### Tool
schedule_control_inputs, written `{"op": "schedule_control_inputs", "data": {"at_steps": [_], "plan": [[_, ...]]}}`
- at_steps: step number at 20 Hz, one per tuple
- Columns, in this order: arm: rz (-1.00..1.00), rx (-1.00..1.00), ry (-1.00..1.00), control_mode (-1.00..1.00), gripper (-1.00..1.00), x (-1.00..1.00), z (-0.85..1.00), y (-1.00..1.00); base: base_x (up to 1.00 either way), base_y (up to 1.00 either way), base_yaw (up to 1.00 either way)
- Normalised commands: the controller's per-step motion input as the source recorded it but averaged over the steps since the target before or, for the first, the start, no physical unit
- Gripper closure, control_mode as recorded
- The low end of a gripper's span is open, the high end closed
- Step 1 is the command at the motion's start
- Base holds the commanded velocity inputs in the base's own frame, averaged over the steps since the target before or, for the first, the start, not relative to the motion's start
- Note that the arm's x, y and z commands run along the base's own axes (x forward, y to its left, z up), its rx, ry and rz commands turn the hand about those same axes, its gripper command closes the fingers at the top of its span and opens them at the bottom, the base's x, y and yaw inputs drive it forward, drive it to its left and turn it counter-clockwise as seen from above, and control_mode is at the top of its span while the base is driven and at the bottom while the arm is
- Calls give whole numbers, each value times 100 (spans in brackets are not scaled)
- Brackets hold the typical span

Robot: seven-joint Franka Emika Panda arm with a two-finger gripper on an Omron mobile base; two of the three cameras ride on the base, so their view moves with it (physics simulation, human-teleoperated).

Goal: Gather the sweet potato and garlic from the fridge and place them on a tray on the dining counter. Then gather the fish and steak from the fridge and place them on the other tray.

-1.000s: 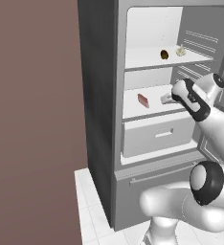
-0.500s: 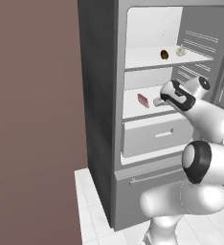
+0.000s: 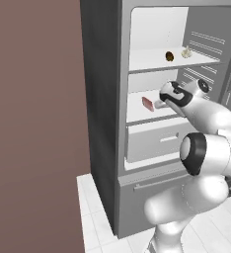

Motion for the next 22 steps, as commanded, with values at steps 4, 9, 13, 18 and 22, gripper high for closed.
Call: {"op": "schedule_control_inputs", "data": {"at_steps": [4, 9, 13, 18, 22], "plan": [[0, 0, 0, -100, -100, 33, -1, 0, 0, 0, 0], [0, 0, 0, -100, -100, 30, -6, 0, 0, 0, 0], [0, -1, 0, -100, -100, 17, -21, -2, 0, 0, 0], [0, -1, 0, -100, -100, 21, -21, -4, 0, 0, 0], [0, -1, 0, -100, -100, 33, -10, -2, 0, 0, 0]]}}
